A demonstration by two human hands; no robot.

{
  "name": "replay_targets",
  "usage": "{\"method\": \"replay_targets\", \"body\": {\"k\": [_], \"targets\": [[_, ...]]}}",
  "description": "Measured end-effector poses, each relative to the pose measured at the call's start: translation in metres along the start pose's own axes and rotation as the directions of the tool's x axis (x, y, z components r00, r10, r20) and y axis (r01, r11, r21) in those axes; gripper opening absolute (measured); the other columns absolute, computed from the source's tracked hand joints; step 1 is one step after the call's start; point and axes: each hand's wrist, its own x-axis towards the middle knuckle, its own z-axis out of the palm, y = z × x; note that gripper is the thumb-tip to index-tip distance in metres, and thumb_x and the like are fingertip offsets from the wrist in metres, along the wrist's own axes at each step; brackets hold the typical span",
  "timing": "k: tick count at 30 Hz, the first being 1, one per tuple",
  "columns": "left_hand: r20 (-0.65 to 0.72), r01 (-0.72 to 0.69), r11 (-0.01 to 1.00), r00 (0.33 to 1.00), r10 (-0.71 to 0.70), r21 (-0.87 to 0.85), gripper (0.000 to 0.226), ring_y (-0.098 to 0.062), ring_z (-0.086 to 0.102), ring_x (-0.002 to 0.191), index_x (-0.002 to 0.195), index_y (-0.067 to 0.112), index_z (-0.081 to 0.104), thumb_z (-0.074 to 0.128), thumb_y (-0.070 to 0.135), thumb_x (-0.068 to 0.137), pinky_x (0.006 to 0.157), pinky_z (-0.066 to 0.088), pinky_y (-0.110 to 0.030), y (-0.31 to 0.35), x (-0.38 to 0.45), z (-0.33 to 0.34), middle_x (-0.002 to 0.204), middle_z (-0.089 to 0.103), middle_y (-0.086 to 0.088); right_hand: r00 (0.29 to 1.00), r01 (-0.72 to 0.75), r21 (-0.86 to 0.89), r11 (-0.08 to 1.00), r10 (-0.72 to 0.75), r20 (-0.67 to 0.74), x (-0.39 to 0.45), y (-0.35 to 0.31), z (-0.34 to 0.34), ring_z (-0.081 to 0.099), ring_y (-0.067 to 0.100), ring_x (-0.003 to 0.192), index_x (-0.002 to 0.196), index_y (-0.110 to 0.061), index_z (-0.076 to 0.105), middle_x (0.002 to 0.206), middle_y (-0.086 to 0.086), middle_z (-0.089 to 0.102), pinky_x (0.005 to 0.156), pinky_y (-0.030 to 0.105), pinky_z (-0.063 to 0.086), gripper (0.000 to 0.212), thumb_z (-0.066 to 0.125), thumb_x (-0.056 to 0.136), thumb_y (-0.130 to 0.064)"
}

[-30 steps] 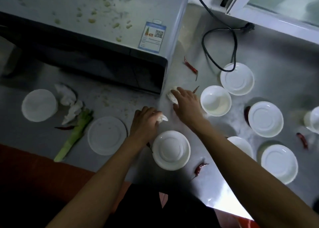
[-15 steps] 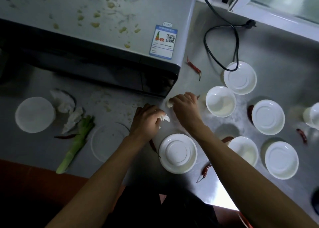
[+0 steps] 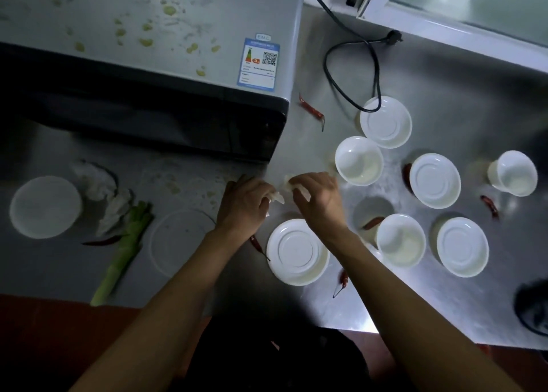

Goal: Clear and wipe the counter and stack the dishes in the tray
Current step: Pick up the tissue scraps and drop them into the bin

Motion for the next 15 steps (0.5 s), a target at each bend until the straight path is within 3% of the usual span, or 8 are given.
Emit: {"method": "replay_targets", "body": {"k": [9, 15], "targets": [[-0.087, -0.139, 0.99, 0.986, 0.139, 0.015, 0.014, -0.024, 0.056, 0.087, 0.095, 0.016, 0.069, 0.056, 0.013, 0.089, 0.074, 0.043, -0.035, 0.037, -0.022, 0.016, 0.095, 0.066, -0.001, 0.99, -0.095, 0.125, 0.988, 0.107, -0.092, -0.065, 0.01, -0.041, 0.065, 0.027, 0.085, 0.097, -0.007, 0.073, 0.097, 0.009, 0.072, 0.075, 0.039, 0.055, 0.017, 0.069, 0.082, -0.001], [-0.094, -0.204, 0.979, 0.975, 0.204, 0.009, 0.017, -0.028, 0.061, 0.088, 0.098, 0.015, 0.071, 0.061, 0.01, 0.085, 0.078, 0.052, -0.043, 0.084, -0.06, 0.024, 0.096, 0.068, -0.003, 0.972, -0.14, 0.19, 0.972, 0.172, -0.161, -0.129, 0.016, -0.078, 0.067, 0.029, 0.086, 0.096, -0.006, 0.073, 0.096, 0.01, 0.072, 0.075, 0.041, 0.055, 0.016, 0.067, 0.082, -0.001]]}}
